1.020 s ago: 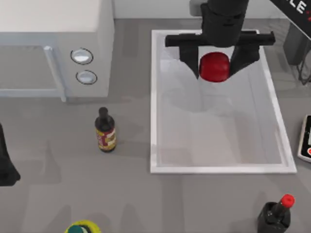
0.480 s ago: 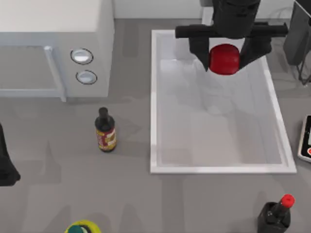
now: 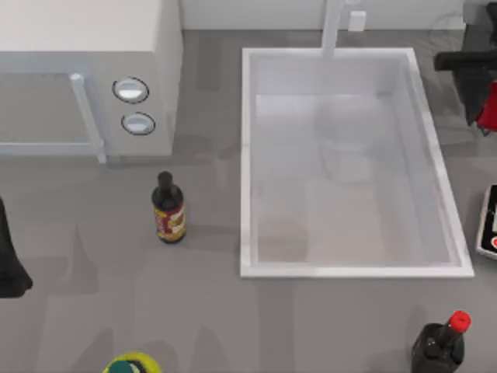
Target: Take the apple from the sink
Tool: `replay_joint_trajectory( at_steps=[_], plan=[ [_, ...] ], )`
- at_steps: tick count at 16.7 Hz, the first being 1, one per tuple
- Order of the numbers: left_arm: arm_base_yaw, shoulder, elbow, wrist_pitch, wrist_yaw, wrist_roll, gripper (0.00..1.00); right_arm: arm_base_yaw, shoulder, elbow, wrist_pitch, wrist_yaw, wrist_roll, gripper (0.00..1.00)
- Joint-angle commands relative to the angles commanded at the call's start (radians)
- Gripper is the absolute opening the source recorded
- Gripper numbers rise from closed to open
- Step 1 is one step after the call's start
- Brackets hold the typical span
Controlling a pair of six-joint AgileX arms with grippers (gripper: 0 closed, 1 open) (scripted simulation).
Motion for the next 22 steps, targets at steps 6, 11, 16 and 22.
replay_joint_trajectory(
  at_steps=[6,11,16,22],
  plan=[
    [0.0,0.0,0.0,0.0,0.0,0.0,1.0,-0.183,-0.139,-0.218,0.087,-0.009,-0.182,0.0],
    [0.0,0.0,0.0,0.0,0.0,0.0,1.0,-0.18,-0.135,-0.218,0.087,-0.008,-0.18,0.0],
    [0.0,0.0,0.0,0.0,0.0,0.0,1.0,-0.176,-0.125,-0.326,0.221,-0.005,-0.183,0.0],
    [0.0,0.0,0.0,0.0,0.0,0.0,1.0,-0.176,-0.094,-0.537,0.458,-0.009,-0.181,0.0]
  ],
)
